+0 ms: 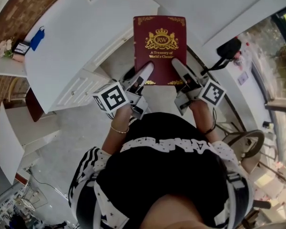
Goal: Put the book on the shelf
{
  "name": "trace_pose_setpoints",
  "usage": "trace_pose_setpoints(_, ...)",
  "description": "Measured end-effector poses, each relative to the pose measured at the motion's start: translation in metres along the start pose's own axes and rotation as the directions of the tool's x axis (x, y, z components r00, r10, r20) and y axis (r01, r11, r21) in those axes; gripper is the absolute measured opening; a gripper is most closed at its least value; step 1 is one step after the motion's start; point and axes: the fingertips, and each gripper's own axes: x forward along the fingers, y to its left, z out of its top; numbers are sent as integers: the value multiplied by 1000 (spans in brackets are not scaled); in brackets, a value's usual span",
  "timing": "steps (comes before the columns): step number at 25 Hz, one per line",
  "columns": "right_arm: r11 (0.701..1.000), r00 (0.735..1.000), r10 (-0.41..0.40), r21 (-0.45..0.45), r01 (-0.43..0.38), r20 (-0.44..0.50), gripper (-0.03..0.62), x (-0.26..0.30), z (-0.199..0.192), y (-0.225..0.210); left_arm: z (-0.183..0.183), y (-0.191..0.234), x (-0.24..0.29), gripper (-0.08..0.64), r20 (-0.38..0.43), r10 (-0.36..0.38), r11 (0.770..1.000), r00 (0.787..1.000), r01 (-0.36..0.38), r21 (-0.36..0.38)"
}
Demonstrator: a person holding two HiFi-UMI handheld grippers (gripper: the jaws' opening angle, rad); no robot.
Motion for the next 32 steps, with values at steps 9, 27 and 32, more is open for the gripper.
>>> trace_pose_setpoints(9, 1000, 1000, 5, -7, -5, -4, 255, 26, -6, 2, 22, 9, -5, 305, 10, -23, 1000, 1000, 23, 3)
trace_pose_setpoints(27, 1000, 999, -31, -6, 31, -25, 255, 105, -34, 3, 84, 63, -28, 305, 18, -29, 999, 999, 29, -15)
trace_pose_setpoints(32, 1000, 999, -21, -19, 20, -36, 255, 114, -33, 3, 90, 66, -27, 305, 22, -27, 999, 999, 27, -20)
